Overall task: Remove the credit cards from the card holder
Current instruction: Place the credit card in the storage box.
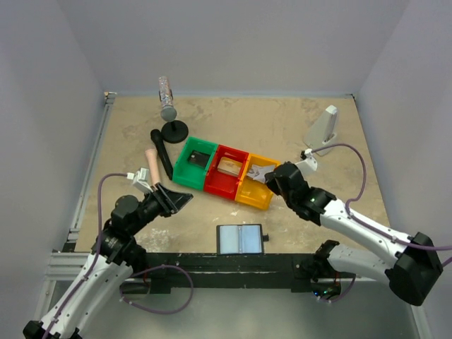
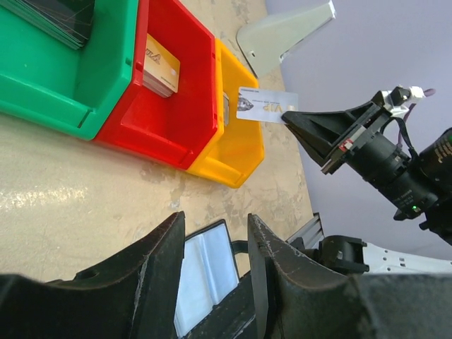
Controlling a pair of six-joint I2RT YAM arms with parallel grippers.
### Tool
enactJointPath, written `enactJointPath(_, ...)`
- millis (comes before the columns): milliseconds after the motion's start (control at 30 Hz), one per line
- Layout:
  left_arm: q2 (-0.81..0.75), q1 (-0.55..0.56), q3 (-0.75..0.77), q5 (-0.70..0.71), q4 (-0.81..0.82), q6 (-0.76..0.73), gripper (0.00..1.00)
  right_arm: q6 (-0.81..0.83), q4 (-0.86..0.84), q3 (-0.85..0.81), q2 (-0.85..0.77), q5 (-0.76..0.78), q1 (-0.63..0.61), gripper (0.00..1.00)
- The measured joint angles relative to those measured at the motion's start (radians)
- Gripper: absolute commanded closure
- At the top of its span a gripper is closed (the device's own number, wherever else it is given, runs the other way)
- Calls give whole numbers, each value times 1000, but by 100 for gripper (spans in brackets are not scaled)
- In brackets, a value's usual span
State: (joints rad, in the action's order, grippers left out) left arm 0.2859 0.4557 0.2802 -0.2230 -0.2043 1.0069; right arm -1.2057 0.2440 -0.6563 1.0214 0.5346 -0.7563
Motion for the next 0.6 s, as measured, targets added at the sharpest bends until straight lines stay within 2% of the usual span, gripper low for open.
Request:
enactJointPath(233, 5, 0, -23, -11, 7, 5, 55, -4, -39, -37, 141, -31, 35, 100)
enactJointPath(600, 2, 0, -44, -14, 8, 5, 56, 13, -100, -90, 269, -85, 65, 100)
